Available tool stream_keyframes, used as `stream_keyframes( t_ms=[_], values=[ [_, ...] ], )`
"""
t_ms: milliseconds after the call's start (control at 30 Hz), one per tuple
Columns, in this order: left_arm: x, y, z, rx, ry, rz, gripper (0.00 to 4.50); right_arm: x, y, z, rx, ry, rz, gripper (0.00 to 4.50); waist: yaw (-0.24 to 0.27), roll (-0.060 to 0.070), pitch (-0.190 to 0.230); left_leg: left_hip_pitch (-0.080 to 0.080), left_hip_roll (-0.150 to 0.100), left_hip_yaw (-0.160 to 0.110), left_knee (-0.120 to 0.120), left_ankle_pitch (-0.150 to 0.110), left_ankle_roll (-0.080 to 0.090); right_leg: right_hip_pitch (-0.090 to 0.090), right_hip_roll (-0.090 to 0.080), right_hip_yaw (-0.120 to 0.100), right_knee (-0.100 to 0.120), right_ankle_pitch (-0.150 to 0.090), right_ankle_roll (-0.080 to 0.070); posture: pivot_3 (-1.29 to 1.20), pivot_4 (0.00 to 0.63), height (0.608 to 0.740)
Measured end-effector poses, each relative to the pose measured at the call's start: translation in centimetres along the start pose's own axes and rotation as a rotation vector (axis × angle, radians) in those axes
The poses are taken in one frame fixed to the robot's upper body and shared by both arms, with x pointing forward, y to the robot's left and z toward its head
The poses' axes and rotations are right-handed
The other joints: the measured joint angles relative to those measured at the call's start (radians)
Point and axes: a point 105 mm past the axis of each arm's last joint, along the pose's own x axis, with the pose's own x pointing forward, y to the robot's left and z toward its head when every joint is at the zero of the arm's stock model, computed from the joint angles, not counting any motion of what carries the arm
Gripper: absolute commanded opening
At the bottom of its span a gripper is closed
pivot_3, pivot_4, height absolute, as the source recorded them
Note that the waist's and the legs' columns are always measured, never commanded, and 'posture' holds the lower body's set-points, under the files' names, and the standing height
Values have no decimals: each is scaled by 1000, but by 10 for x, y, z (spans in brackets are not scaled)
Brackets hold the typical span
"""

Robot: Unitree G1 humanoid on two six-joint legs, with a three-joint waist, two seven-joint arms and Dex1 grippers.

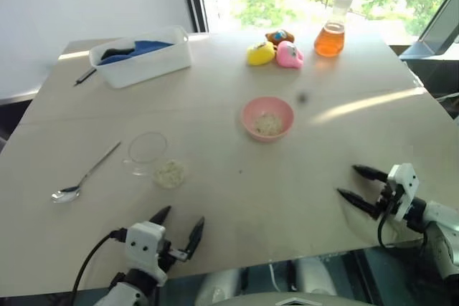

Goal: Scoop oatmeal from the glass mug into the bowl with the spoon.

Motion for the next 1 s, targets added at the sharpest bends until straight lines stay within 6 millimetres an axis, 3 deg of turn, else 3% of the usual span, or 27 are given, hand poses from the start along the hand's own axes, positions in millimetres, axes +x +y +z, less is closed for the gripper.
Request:
stream_keyframes(
  t_ms=[233,1000],
  values=[
    [11,-1,11,13,-70,-9,4500,9,1,5,-1,-20,30,4442,0,1,3,0,0,0,-1,0,0,-1,0,0,0,0,0,0,150,740],
    [18,0,13,24,-88,-16,4500,6,12,7,33,-26,35,4442,1,0,7,-3,0,1,-3,2,-3,-4,0,0,0,0,0,0,150,740]
  ],
)
